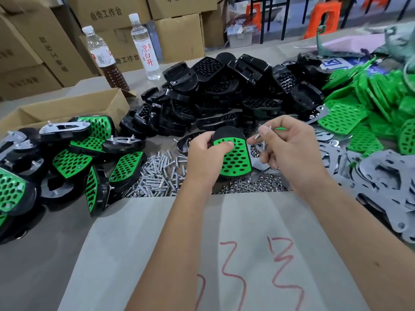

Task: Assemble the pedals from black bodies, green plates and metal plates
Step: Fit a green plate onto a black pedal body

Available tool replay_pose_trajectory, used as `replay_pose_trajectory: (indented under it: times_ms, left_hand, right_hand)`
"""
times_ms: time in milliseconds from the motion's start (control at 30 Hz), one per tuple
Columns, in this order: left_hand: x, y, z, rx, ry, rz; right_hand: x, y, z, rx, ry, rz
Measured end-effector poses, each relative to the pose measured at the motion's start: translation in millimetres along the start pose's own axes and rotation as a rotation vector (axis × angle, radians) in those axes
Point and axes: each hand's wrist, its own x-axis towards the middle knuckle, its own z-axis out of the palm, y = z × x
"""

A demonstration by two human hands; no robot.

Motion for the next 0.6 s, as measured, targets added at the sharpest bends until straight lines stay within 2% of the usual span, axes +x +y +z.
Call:
replay_pose_trajectory:
  times_ms: [200,467,600]
  left_hand:
    - [-3.2,1.5,2.5,0.058,-0.020,0.063]
    - [-3.2,-1.1,5.9,0.051,-0.044,0.125]
    - [-3.1,-2.6,6.5,0.056,-0.053,0.123]
  right_hand:
    - [0.5,3.1,0.1,-0.086,0.055,-0.073]
    - [-1.6,2.9,4.8,-0.189,0.017,-0.158]
    - [-1.3,4.5,6.1,-0.349,0.103,-0.250]
